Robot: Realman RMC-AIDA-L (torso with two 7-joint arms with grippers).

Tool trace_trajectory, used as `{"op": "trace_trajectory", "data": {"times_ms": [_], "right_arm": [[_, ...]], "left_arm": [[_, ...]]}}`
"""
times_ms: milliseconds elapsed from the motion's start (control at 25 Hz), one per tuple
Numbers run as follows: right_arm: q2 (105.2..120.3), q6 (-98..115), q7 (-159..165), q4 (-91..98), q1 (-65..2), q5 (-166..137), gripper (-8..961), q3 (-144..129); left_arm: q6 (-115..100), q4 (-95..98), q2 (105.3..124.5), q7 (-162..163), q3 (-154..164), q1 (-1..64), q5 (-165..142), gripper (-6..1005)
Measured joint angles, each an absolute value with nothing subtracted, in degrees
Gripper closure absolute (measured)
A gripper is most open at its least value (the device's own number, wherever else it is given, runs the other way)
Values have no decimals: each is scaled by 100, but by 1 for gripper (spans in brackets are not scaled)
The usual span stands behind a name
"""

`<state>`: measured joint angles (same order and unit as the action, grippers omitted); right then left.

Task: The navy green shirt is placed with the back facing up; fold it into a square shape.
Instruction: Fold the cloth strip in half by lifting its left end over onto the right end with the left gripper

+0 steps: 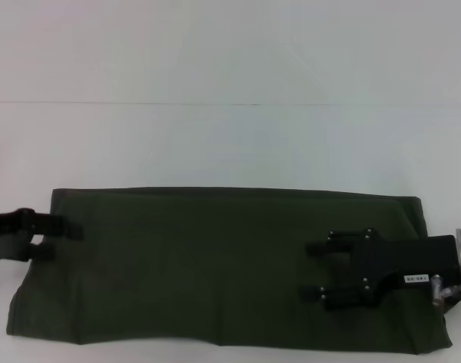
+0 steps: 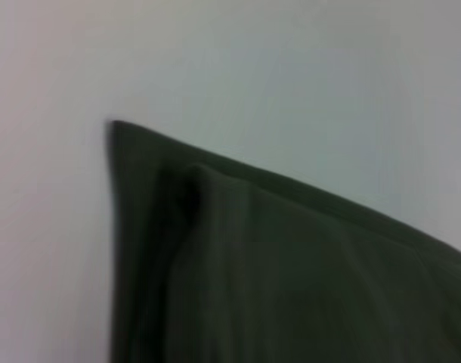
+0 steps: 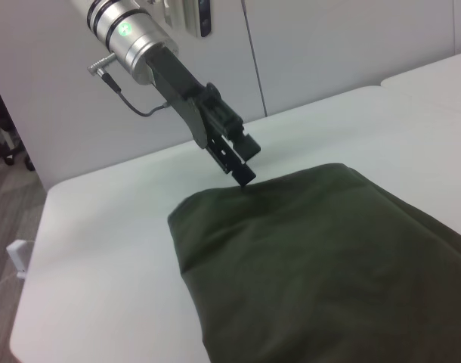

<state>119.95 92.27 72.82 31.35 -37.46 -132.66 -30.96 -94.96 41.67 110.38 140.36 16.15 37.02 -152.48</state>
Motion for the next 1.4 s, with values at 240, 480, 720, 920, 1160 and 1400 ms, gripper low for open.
{"op": "trace_trajectory", "data": {"times_ms": [240, 480, 720, 920, 1160, 1400], "right_arm": [[11987, 9197, 7277, 3147, -3756, -13247, 116, -3102], [11985, 9195, 7286, 3171, -3753, -13244, 116, -3083], [11987, 9193, 7300, 3185, -3744, -13244, 115, -3087], [11987, 9193, 7285, 3186, -3725, -13244, 115, -3100], [11987, 9192, 7281, 3179, -3713, -13245, 116, -3100], [11987, 9118, 7305, 3172, -3698, -13245, 115, -3102]], "left_arm": [[-8911, 4163, 11109, 14232, 2002, 3660, -15424, 208], [-8484, 4146, 11133, 14298, 2118, 3654, -15547, 207], [-8342, 4170, 11144, 14305, 2099, 3629, -15567, 206], [-8362, 4193, 11125, 14304, 2112, 3632, -15578, 205], [-8250, 4193, 11145, 14260, 2132, 3647, -15597, 203], [-8125, 4204, 11135, 14170, 2205, 3650, -15630, 201]]}}
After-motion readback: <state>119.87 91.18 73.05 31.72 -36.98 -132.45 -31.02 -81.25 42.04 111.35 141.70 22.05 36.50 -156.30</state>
